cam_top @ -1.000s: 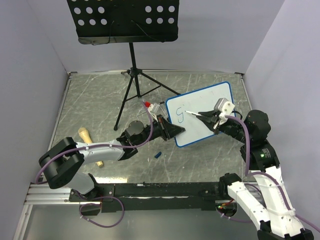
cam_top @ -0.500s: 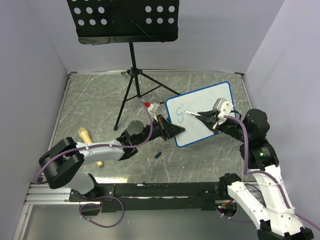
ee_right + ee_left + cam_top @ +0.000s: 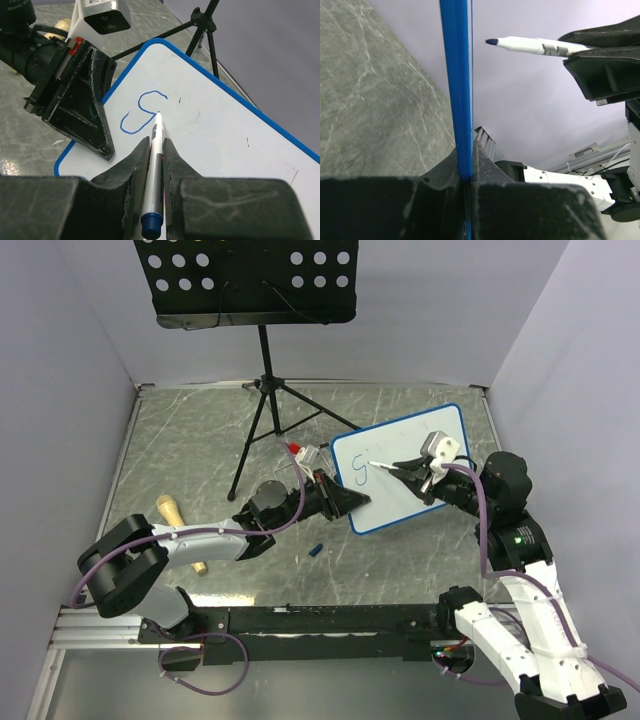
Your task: Write a sentence on the whiteboard
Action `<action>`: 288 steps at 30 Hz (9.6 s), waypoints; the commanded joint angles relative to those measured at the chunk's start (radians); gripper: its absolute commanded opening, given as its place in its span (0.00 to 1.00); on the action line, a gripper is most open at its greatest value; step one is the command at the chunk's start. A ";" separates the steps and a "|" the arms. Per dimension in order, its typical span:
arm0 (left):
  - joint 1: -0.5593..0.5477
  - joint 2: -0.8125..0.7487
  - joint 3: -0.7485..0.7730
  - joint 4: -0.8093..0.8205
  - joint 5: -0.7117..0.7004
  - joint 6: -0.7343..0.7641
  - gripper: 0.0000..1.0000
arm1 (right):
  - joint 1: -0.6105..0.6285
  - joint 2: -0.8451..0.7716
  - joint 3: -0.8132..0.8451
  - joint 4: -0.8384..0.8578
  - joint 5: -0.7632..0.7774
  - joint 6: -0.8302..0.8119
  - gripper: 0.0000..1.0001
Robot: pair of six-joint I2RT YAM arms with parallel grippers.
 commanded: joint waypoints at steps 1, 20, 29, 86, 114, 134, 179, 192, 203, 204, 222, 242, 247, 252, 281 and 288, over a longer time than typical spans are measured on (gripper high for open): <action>0.002 -0.027 0.041 0.199 0.027 -0.012 0.01 | -0.004 0.012 -0.005 0.044 0.024 -0.015 0.00; 0.002 -0.023 0.031 0.204 0.026 -0.013 0.01 | -0.006 0.004 -0.011 0.050 0.120 -0.030 0.00; 0.004 -0.012 0.034 0.199 0.030 -0.015 0.01 | -0.006 0.010 -0.002 0.111 0.060 0.017 0.00; 0.022 -0.024 0.009 0.212 0.029 -0.033 0.01 | -0.006 0.021 0.000 0.055 0.054 0.022 0.00; 0.024 -0.061 -0.005 0.201 -0.017 -0.010 0.01 | -0.004 0.002 -0.018 -0.067 0.034 -0.017 0.00; 0.027 -0.058 -0.020 0.203 0.023 -0.018 0.01 | -0.021 0.030 0.037 0.013 0.110 -0.010 0.00; 0.034 -0.078 -0.048 0.199 0.043 -0.013 0.01 | -0.073 -0.014 0.015 0.019 0.008 0.032 0.00; 0.034 -0.084 -0.029 0.190 0.055 -0.012 0.01 | -0.078 -0.010 0.012 -0.014 -0.054 -0.012 0.00; 0.034 -0.069 -0.009 0.193 0.070 -0.016 0.01 | -0.078 -0.004 0.018 -0.018 -0.065 -0.029 0.00; 0.034 -0.067 -0.008 0.195 0.075 -0.016 0.01 | -0.076 -0.004 0.017 -0.014 -0.057 -0.027 0.00; 0.034 -0.072 -0.015 0.238 0.096 -0.027 0.01 | -0.078 0.019 -0.028 -0.013 0.017 -0.050 0.00; 0.042 -0.101 -0.034 0.204 0.032 -0.016 0.01 | -0.078 -0.021 -0.045 -0.119 -0.009 -0.076 0.00; 0.042 -0.078 -0.026 0.222 0.064 -0.033 0.01 | -0.076 -0.010 -0.040 -0.096 -0.015 -0.066 0.00; 0.042 -0.064 -0.018 0.233 0.083 -0.038 0.01 | -0.078 0.010 -0.034 -0.048 0.001 -0.053 0.00; 0.044 -0.070 -0.031 0.209 0.063 -0.039 0.01 | -0.101 0.018 0.015 0.013 -0.018 -0.010 0.00; 0.048 -0.086 -0.046 0.201 0.050 -0.038 0.01 | -0.105 -0.001 0.020 -0.004 -0.032 -0.021 0.00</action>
